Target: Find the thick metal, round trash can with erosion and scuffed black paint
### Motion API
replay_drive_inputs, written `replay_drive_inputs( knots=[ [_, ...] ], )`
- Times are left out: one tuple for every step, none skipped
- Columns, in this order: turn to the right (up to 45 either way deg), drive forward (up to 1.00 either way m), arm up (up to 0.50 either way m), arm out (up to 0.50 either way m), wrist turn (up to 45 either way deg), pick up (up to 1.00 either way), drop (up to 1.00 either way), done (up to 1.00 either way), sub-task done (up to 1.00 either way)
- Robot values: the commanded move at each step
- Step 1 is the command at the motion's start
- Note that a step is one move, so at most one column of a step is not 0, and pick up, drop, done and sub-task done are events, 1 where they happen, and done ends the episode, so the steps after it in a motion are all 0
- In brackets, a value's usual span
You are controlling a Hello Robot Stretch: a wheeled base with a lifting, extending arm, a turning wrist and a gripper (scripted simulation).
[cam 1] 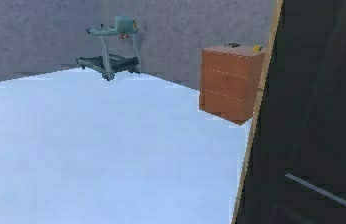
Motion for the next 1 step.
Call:
replay_drive_inputs(
  knots=[
    [18.0,0.0,0.0,0.0,0.0,0.0,0.0,0.0,0.0]
  ],
)
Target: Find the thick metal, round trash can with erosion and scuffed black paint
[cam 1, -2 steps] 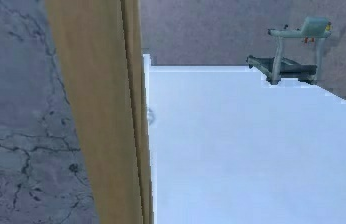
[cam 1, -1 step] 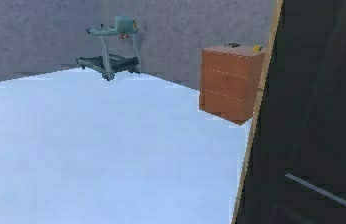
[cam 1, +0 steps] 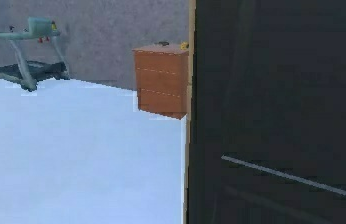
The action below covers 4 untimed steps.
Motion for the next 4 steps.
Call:
replay_drive_inputs(
  knots=[
    [0.0,0.3,0.0,0.0,0.0,0.0,0.0,0.0,0.0],
    [-45.0,0.0,0.0,0.0,0.0,0.0,0.0,0.0,0.0],
    [-33.0,0.0,0.0,0.0,0.0,0.0,0.0,0.0,0.0],
    [0.0,1.0,0.0,0.0,0.0,0.0,0.0,0.0,0.0]
  ],
)
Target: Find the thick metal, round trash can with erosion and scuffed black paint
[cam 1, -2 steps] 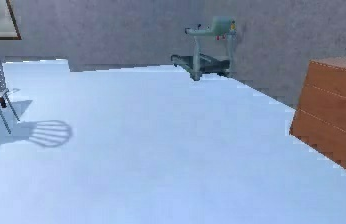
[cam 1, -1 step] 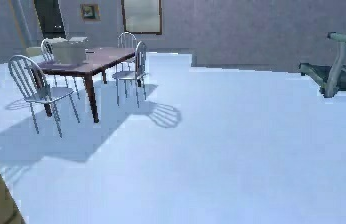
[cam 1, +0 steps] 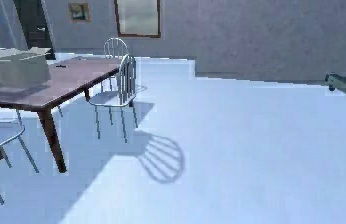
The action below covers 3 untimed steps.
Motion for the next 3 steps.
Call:
replay_drive_inputs(
  knots=[
    [0.0,1.0,0.0,0.0,0.0,0.0,0.0,0.0,0.0],
    [0.0,1.0,0.0,0.0,0.0,0.0,0.0,0.0,0.0],
    [-3.0,0.0,0.0,0.0,0.0,0.0,0.0,0.0,0.0]
  ],
)
